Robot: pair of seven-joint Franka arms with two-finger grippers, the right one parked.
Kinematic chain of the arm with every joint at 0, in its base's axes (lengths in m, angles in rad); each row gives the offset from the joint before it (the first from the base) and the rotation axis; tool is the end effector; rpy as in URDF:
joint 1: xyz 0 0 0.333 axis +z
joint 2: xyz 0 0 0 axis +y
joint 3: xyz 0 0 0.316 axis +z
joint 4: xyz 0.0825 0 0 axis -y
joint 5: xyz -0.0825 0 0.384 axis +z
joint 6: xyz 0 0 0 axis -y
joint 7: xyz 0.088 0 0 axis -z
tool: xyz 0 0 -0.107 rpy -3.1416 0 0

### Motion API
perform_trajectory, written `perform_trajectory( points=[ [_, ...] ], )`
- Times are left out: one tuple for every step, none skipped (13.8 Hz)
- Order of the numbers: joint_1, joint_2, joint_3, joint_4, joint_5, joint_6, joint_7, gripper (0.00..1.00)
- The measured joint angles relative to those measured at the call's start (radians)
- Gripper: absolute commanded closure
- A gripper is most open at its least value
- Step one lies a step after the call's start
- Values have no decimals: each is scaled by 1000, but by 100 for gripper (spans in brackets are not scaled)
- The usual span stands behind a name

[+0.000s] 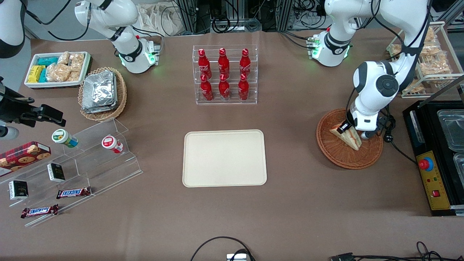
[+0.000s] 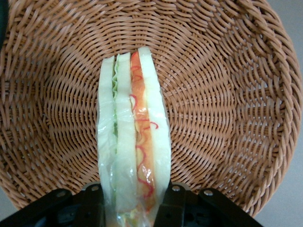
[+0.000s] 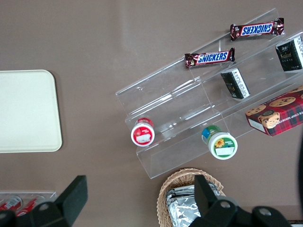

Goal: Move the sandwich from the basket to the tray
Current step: 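Lift the sandwich and carry it with the left gripper over the cream tray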

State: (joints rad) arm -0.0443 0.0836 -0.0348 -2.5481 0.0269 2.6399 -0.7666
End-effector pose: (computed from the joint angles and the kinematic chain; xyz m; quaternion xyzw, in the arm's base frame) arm 0.4554 -0.0370 0.2399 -0.9454 -0.3260 -0.0059 0.0029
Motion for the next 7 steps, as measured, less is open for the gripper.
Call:
perform_trajectory(
  points=[
    [-1,-2,0,1,5,-5,11,63],
    [-2,-9,0,3,18,-19,27,62],
    [-2,-23,-1,9,37,-47,47,63],
    [-3,-43,-4,18,54,-82,70,63],
    [-3,-71,-10,29,67,-117,103,63],
    [-3,-100,-19,38,71,-149,146,63],
    [-4,-132,-30,48,71,-176,197,63]
  ],
)
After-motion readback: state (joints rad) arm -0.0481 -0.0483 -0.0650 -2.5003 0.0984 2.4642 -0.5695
